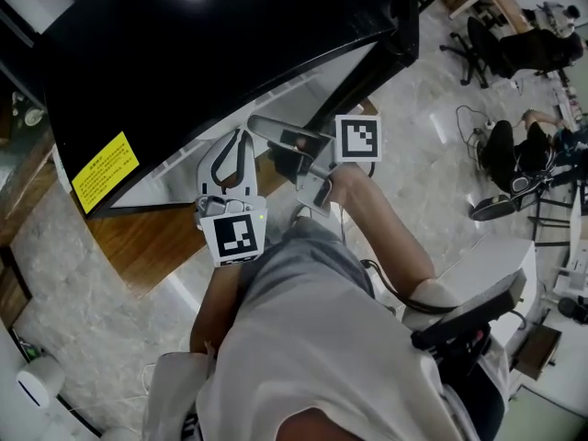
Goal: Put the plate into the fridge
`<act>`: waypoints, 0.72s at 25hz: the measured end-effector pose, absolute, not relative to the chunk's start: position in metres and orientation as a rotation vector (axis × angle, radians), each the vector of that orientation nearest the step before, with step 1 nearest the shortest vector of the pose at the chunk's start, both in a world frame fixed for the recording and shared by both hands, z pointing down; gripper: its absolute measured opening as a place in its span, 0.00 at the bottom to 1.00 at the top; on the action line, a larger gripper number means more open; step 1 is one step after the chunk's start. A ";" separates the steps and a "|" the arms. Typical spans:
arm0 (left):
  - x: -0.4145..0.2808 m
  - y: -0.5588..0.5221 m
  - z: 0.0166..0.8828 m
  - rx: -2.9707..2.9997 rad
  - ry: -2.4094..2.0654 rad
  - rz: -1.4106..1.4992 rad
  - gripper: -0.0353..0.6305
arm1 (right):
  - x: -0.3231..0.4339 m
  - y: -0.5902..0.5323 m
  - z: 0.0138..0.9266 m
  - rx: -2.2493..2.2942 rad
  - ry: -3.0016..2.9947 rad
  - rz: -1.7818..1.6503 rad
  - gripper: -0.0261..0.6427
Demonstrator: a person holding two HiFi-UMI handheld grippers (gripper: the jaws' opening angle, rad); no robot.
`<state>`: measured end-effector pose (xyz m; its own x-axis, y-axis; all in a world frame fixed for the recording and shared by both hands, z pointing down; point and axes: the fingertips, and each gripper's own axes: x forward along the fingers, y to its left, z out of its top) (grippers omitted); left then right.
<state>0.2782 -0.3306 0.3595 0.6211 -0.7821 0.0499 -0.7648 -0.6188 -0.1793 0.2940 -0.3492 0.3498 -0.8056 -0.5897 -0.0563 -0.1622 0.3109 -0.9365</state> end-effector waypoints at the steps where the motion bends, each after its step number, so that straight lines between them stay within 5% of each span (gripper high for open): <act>1: 0.275 -0.334 0.361 -2.701 1.309 -0.190 0.12 | 0.296 -0.346 0.347 -0.668 2.209 -1.469 0.28; 6: 0.269 -0.347 0.361 -2.724 1.341 -0.183 0.11 | 0.309 -0.342 0.347 -1.120 2.557 -0.963 0.10; 10: 0.269 -0.347 0.356 -2.736 1.350 -0.161 0.11 | 0.297 -0.350 0.349 -1.542 2.850 -0.352 0.08; 18: 0.254 -0.353 0.347 -2.686 1.473 -0.108 0.10 | 0.279 -0.368 0.357 -1.621 2.912 -0.176 0.08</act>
<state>0.2535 -0.3526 0.3466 0.5365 -0.8435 0.0248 -0.8381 -0.5361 -0.1009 0.2788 -0.3684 0.3574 -0.5137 -0.8292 0.2205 -0.8497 0.5273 0.0032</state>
